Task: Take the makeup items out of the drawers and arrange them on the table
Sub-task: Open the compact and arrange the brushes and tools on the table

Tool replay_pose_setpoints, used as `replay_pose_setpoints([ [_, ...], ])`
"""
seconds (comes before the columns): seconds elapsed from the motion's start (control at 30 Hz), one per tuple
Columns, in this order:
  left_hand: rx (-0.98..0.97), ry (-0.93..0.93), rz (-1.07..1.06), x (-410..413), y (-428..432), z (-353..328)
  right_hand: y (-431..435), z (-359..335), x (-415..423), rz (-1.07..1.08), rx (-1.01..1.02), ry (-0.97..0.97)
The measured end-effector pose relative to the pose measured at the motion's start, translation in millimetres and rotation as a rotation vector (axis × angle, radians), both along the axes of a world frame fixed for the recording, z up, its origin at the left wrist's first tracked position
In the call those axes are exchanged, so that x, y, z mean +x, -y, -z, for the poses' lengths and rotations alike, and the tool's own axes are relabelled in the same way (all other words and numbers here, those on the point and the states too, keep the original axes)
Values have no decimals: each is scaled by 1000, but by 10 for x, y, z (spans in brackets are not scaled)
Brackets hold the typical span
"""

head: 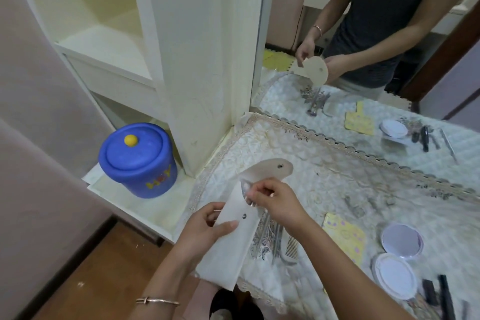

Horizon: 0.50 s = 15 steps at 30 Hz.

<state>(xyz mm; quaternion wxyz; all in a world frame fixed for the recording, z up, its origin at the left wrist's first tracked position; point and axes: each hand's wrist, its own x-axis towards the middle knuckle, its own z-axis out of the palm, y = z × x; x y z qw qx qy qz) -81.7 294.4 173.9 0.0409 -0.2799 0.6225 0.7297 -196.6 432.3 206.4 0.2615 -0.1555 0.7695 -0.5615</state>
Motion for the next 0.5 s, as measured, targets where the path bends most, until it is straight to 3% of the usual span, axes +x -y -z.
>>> replay_pose_setpoints([
  [0.17, -223, 69, -14, 94, 104, -10, 8, 58, -169, 411, -238, 189],
  [0.23, -340, 109, -26, 173, 159, 4, -53, 106, -307, 598, -280, 169],
  [0.33, -277, 124, -180, 280, 237, 36, -160, 290, -441, 690, -55, 71],
  [0.5, -109, 115, -261, 289, 298, 43, -114, 538, -352, 396, 368, -3],
])
